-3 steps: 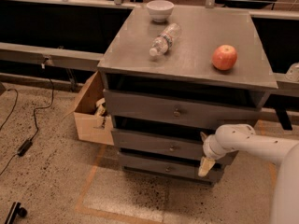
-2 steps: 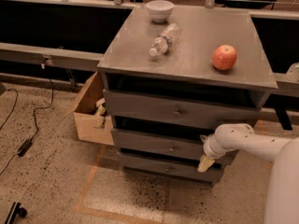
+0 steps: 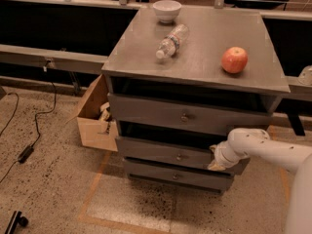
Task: Open middle drawer
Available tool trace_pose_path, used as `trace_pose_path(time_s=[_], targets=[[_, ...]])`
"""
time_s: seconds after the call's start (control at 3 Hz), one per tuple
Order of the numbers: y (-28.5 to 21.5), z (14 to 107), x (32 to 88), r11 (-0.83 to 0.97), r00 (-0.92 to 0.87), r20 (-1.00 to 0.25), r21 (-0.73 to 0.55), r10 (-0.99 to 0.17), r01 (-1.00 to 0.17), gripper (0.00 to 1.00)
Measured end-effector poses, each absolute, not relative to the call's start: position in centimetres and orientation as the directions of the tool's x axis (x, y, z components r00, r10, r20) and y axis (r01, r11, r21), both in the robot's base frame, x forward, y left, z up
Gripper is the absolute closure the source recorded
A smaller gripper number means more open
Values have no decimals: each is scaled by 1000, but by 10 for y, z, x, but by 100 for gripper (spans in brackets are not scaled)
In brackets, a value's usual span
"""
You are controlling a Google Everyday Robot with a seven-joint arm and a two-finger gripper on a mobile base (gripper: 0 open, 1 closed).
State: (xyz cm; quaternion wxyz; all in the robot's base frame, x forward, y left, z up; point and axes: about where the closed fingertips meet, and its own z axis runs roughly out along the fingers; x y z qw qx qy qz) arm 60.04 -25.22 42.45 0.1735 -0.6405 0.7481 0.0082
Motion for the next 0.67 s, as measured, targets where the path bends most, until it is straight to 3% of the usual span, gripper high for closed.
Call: trace_pose_path(time_s=[0.33,0.67], targets=[[-244,435,578,158,-106,-291,-164,-951,-974,87],[-244,440,578,158,-106,-291,-164,-951,-974,100]])
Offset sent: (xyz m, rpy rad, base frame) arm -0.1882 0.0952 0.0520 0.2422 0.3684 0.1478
